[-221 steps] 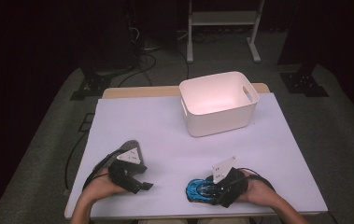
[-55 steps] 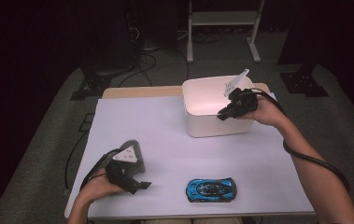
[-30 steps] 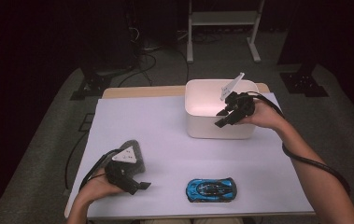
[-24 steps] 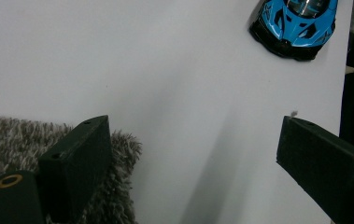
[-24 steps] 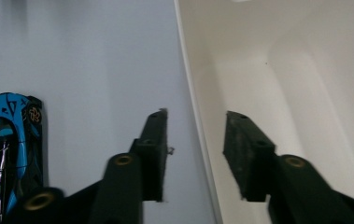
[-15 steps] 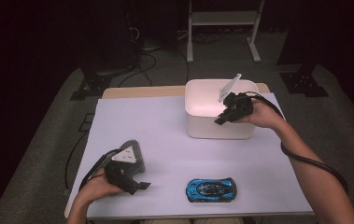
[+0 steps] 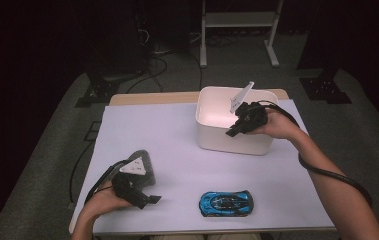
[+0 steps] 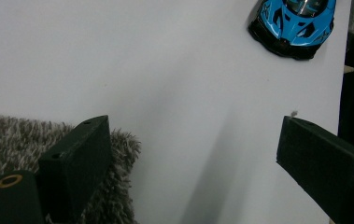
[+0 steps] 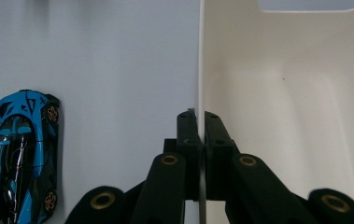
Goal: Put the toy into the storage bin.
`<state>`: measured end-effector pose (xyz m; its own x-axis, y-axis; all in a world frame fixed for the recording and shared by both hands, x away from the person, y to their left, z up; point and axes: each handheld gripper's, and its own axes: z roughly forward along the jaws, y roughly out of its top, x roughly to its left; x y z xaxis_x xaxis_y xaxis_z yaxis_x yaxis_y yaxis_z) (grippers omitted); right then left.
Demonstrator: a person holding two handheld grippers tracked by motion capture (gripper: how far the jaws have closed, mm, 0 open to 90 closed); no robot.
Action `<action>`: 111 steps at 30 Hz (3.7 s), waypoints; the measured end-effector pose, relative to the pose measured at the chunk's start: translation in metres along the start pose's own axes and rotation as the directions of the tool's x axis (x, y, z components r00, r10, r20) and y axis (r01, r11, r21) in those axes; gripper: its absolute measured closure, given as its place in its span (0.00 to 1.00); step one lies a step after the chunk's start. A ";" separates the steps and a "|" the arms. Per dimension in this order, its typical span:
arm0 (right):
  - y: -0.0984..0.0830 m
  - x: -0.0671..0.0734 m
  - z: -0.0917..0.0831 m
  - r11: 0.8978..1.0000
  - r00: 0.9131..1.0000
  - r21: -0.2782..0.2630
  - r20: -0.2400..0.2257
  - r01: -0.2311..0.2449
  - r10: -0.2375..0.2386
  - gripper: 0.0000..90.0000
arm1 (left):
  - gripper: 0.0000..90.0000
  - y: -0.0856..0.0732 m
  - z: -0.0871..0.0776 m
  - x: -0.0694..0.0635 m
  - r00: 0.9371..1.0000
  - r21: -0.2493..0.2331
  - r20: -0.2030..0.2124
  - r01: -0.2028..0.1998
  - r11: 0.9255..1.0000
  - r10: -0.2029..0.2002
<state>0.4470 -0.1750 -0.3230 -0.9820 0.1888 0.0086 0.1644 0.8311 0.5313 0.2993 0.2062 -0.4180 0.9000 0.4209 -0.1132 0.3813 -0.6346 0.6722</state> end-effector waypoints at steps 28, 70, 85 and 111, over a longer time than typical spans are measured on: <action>0.018 0.032 0.007 0.997 0.996 -0.020 -0.054 0.075 -0.076 0.96 | 0.11 0.000 0.003 0.000 1.000 0.010 0.008 -0.007 1.000 0.007; 0.032 0.084 0.018 0.977 0.968 -0.007 -0.136 0.214 -0.213 0.95 | 0.11 0.000 0.005 -0.001 1.000 0.017 0.025 -0.006 1.000 0.006; 0.031 0.091 0.020 0.975 0.963 -0.001 -0.158 0.222 -0.219 0.92 | 0.11 0.000 0.004 -0.002 1.000 0.016 0.027 -0.008 1.000 0.008; 0.001 0.142 -0.029 0.974 0.989 -0.192 -0.065 0.118 -0.132 0.24 | 0.11 0.001 0.002 -0.003 1.000 -0.002 0.011 -0.014 1.000 0.014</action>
<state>0.3049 -0.1626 -0.2963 -0.9991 0.0429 -0.0068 0.0268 0.7314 0.6814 0.2973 0.2025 -0.4181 0.9077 0.4044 -0.1116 0.3679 -0.6396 0.6750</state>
